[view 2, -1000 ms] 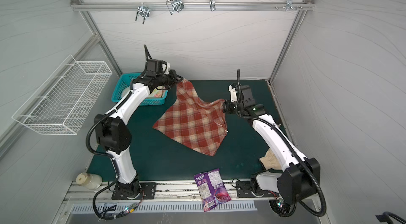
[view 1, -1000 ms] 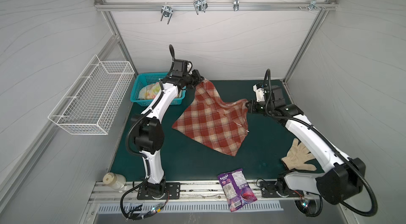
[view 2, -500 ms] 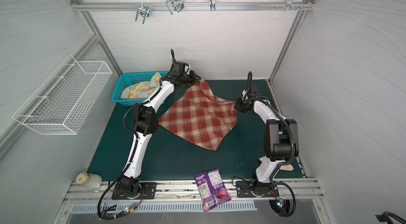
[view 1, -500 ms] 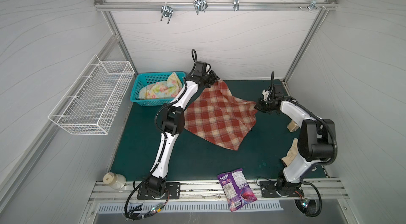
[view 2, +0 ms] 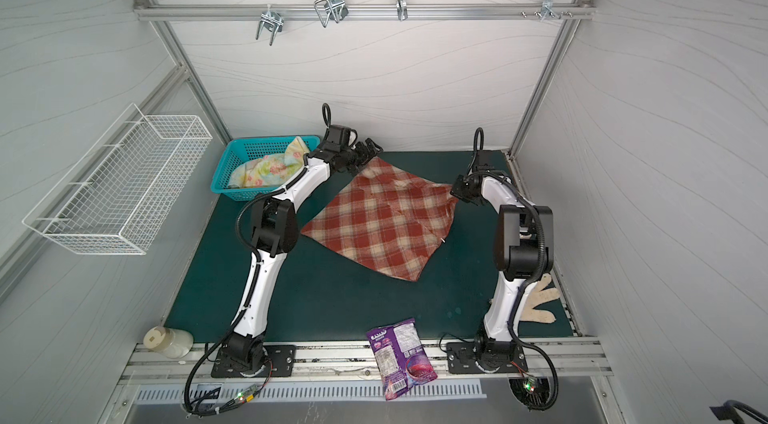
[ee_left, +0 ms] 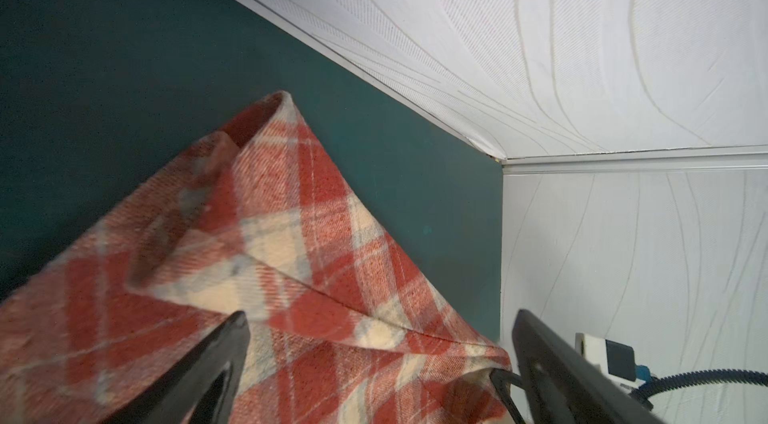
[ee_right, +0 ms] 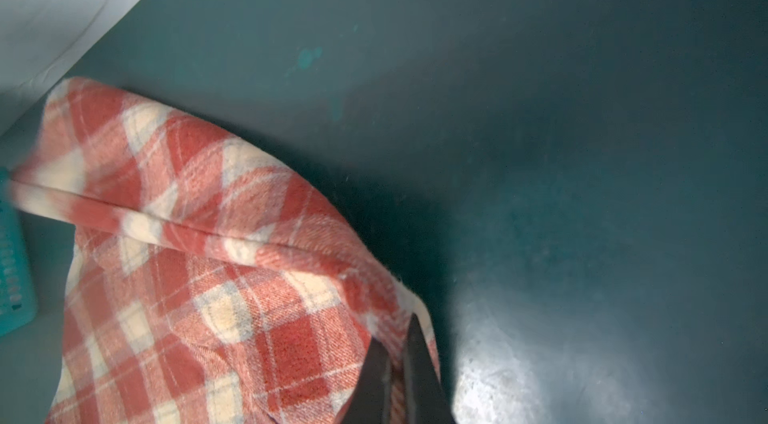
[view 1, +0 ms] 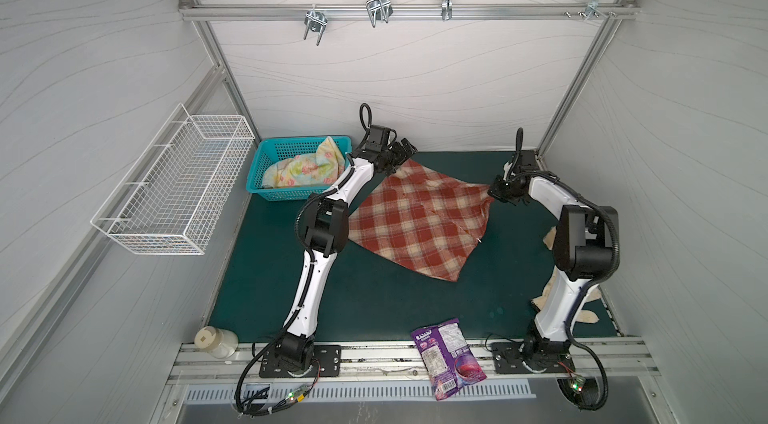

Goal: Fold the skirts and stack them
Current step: 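Lower the plaid skirt flat onto the table with both grippers, spreading it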

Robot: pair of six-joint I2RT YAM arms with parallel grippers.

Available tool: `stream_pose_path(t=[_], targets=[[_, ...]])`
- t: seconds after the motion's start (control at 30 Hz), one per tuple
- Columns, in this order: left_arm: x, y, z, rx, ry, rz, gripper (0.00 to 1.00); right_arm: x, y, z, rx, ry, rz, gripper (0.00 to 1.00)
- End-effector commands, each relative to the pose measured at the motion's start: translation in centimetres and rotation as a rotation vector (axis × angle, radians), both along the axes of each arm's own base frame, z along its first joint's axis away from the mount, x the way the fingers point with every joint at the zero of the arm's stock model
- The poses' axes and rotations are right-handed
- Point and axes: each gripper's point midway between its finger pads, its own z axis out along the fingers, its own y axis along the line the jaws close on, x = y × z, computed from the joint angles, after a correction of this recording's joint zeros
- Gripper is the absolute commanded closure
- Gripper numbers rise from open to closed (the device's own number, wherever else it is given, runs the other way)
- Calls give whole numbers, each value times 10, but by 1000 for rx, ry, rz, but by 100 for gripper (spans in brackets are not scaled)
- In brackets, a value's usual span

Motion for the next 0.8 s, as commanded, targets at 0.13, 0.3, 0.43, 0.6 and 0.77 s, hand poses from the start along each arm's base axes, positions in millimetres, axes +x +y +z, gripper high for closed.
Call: stream_pose_path(t=[0.13,0.3,0.43,0.6,0.77], targets=[[-4,0,72,-53,-132,3,1,0,-24,-18,-36,72,-62,99],[-35,5,73,-50,-128,-6,1,-5,-46,-23,-92,87,-103,53],[-66,16,80,-44,-122,-8,1,-6,-50,-7,-105,36,-120,25],[-114,42,92,-17,-118,33,1,-15,-30,24,-43,-29,-89,1],[-168,74,76,13,-73,110,1,-36,15,66,-59,-153,21,1]])
